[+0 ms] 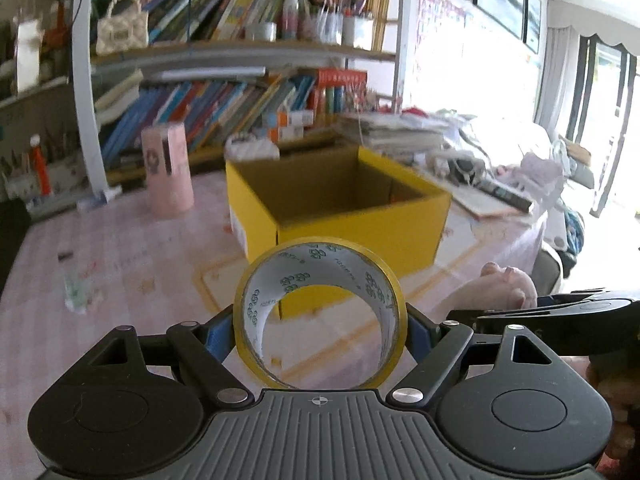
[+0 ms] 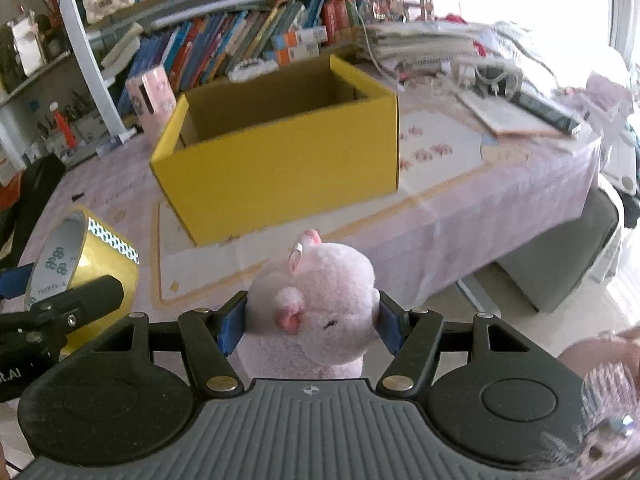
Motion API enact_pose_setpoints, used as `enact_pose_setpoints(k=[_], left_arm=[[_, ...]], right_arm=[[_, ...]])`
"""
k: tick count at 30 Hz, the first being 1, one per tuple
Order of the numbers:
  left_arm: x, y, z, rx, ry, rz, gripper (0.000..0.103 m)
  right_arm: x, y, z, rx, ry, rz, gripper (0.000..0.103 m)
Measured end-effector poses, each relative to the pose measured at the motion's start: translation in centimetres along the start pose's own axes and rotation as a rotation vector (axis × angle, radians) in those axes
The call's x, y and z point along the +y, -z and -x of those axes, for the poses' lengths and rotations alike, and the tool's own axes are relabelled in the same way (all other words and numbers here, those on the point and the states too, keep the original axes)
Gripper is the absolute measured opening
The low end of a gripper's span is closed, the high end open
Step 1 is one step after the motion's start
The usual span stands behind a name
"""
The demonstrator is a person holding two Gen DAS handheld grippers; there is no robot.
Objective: Organize objects
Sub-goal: 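Carry the tape roll and pink pig with both tools toward the yellow box, then lower both tools into the box and open both to release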
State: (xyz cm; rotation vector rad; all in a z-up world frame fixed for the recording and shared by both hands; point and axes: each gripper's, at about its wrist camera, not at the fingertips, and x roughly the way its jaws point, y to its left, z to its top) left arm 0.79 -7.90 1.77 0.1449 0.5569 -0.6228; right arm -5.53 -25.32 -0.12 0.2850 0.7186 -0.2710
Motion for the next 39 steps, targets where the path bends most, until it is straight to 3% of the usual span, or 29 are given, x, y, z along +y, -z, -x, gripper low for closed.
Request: enact_pose_setpoints(k=[8, 18, 26, 39], left_arm=[[-0.7, -3.5, -2.1, -0.075, -0.012, -0.024, 0.084], [-1.5, -7.4, -6.8, -0.111, -0.041, -0.033, 0.084], [-2.0, -8.9, -10.0, -0.087, -0.08, -0.016, 0.084], [-1.9, -9.4, -15.4, 0.022, -0.147, 0.0, 0.084]], right_arm=[[-0.6, -5.2, -0.2, -0.152, -0.008, 0.053, 0.063], [-2.4, -11.7, -3.1, -0.251, -0.05, 0.092, 0.063], [-3.3, -15.5, -6.5, -0.258, -0.103, 0.127, 0.063], [-3.1, -18.0, -12.2, -0.193, -0.183, 0.215, 0.062]])
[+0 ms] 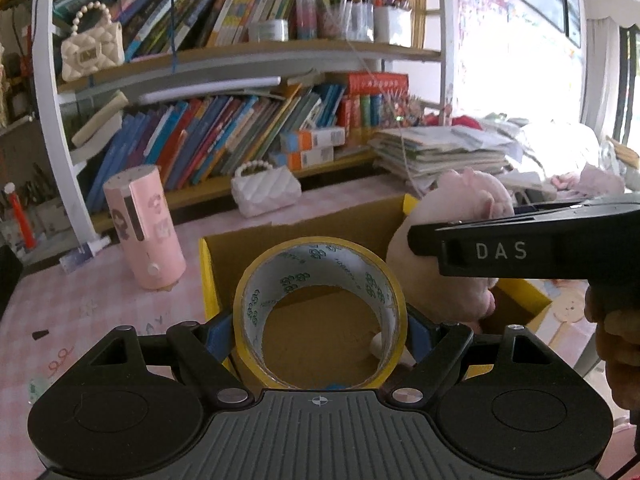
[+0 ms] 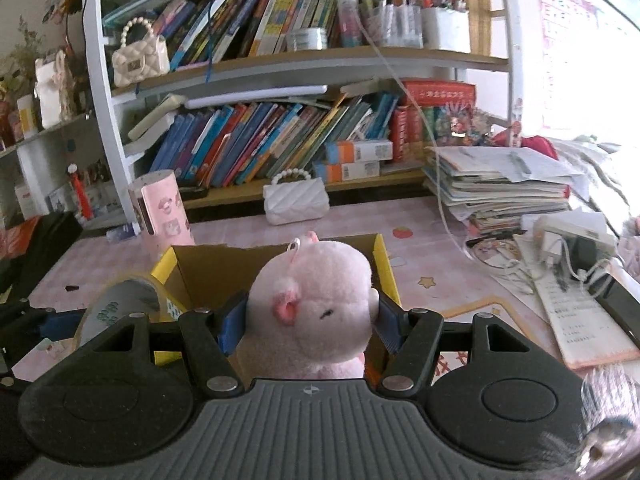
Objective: Organize objects
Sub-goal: 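Lower both tools into the box and open both to release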
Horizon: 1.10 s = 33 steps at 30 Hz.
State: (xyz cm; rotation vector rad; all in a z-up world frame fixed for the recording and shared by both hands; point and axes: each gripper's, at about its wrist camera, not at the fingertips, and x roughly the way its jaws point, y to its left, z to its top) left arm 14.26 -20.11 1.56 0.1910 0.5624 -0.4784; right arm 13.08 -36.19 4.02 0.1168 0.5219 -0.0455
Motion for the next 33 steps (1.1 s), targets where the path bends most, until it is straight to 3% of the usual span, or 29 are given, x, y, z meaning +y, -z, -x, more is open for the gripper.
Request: enact_pose_setpoints(k=[9, 24, 30, 33], left_arm=[[0.2, 0.0, -2.5, 0.072, -0.024, 0.014, 0.084], [0.2, 0.4, -3.9, 0.123, -0.023, 0.0, 0.085], [0.3, 0.6, -3.4, 0.124, -0.003, -0.005, 0.085], [0.6, 0.5, -2.2, 0.066, -0.008, -0.004, 0.091]], right_arm=[[-0.7, -0.2, -4.1, 0.092, -0.045, 0.02, 0.063], [0.1, 0.3, -7.7, 0.201, -0.09, 0.064, 0.063], [0.2, 0.0, -7.6, 0.19, -0.083, 0.049, 0.07], [0.3, -0.2, -6.9, 0.169, -0.074, 0.031, 0.078]])
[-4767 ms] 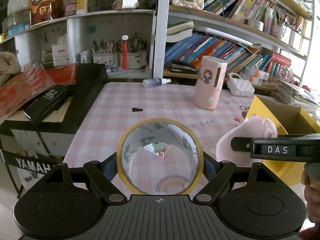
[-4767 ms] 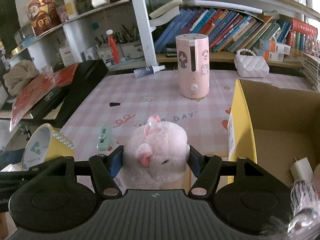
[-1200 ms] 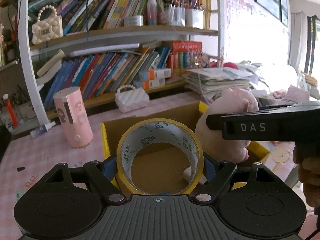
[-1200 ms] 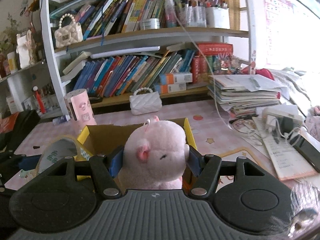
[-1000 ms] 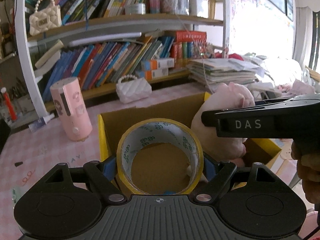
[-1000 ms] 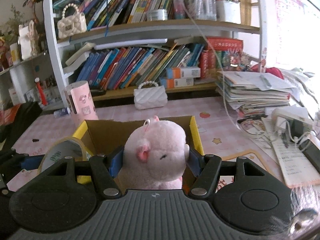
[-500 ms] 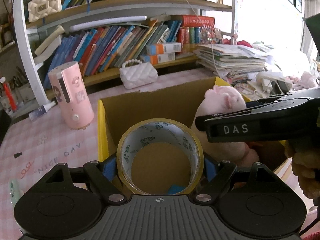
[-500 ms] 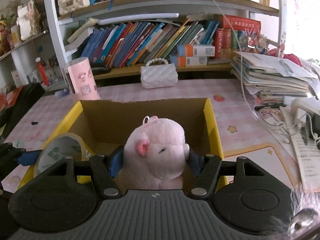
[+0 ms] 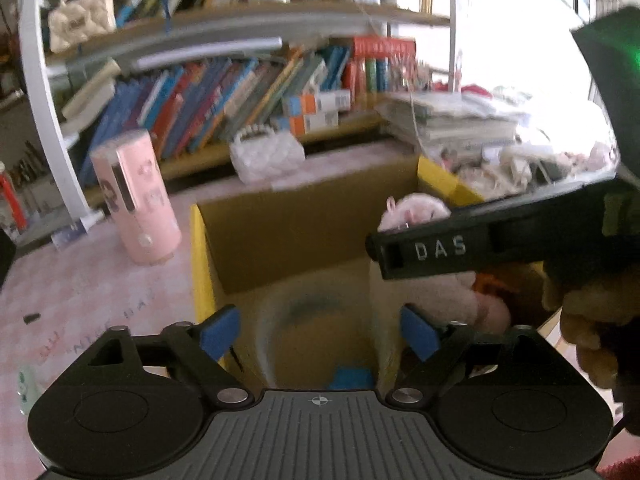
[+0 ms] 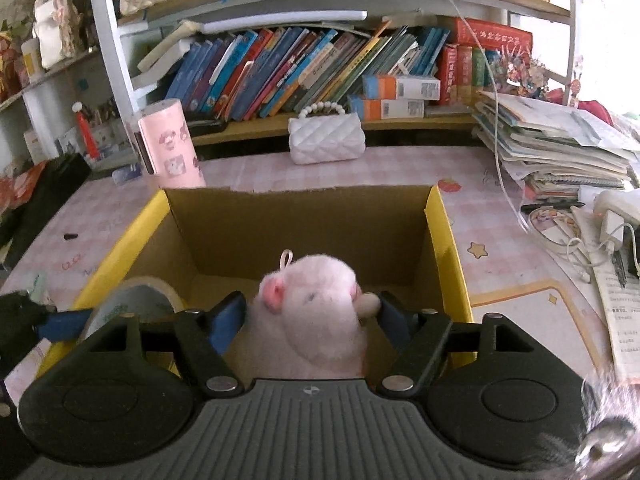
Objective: Organize objects
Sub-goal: 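Lower both tools into the box and open both to release, then withdraw both open tools from the box toward the mint-green toy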
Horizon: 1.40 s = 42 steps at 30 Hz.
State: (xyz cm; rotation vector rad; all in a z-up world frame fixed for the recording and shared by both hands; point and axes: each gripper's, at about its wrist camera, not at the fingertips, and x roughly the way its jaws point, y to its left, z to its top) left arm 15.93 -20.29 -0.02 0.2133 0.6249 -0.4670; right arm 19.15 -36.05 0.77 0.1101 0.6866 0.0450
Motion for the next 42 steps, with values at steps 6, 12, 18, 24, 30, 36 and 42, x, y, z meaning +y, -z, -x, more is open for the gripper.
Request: enact_pose_setpoints(k=[6, 12, 18, 24, 30, 36, 42], left_arm=[[0.4, 0.2, 2.2, -0.055, 0.001, 0.001, 0.091], [1.2, 1.3, 4.8, -0.091, 0.015, 0.014, 0.091], [2.6, 3.3, 7.9, -0.117, 0.016, 0.029, 0.091], [5.1, 6.0, 10.5, -0.093, -0.019, 0.059, 0.094], [7.7, 9.3, 12.3, -0.019, -0.08, 0.085, 0.096], [9.9, 11.9, 14.2, 0.027, -0.108, 0.107, 0.096], [11.5, 14.0, 15.8, 0.065, -0.124, 0.122, 0.096]], right_arm=[[0.7, 0.7, 2.6, -0.058, 0.043, -0.04, 0.079], [2.1, 2.1, 5.7, -0.116, 0.104, -0.054, 0.08], [4.0, 4.4, 9.0, -0.163, 0.174, -0.104, 0.083], [6.9, 7.1, 10.9, -0.14, 0.213, -0.149, 0.084], [11.0, 10.0, 11.2, -0.068, 0.206, -0.145, 0.086], [14.9, 12.4, 10.8, 0.008, 0.188, -0.123, 0.09], [18.1, 14.2, 10.8, 0.057, 0.174, -0.102, 0.096]])
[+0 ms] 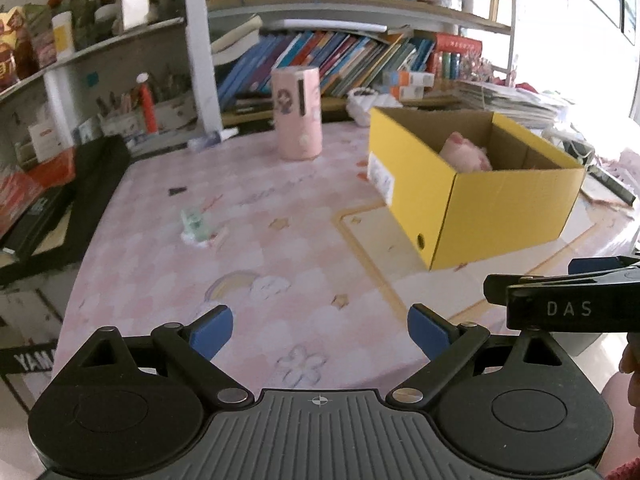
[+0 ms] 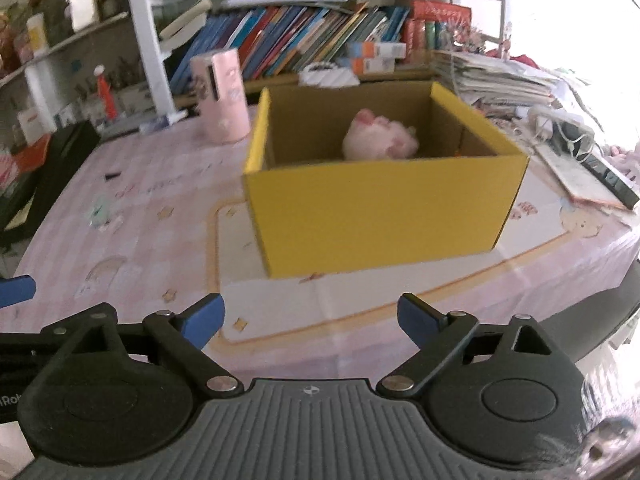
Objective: Organize objects
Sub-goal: 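Withdraw both open tools from the box toward the mint-green toy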
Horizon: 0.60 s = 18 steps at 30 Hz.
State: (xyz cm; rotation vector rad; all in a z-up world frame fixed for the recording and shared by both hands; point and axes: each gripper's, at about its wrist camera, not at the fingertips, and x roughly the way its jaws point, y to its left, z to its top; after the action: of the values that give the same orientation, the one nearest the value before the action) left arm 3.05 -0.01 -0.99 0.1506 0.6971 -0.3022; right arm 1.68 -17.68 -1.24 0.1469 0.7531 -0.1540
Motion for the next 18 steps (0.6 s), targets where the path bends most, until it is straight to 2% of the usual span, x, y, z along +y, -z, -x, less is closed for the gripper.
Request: enact_pose_setpoints(k=[10, 18], left_arm=[[3.2, 2.0, 2.0, 0.014, -0.051, 0.049, 0.096], [5.5, 3.3, 3.7, 0.008, -0.097, 0.092, 0.097]], right_arm=[[3.7, 1.6, 0.6, 0.033, -0.029, 0.034, 0.103], [6.6, 2.1, 1.0, 0.039, -0.077, 0.07, 0.103]])
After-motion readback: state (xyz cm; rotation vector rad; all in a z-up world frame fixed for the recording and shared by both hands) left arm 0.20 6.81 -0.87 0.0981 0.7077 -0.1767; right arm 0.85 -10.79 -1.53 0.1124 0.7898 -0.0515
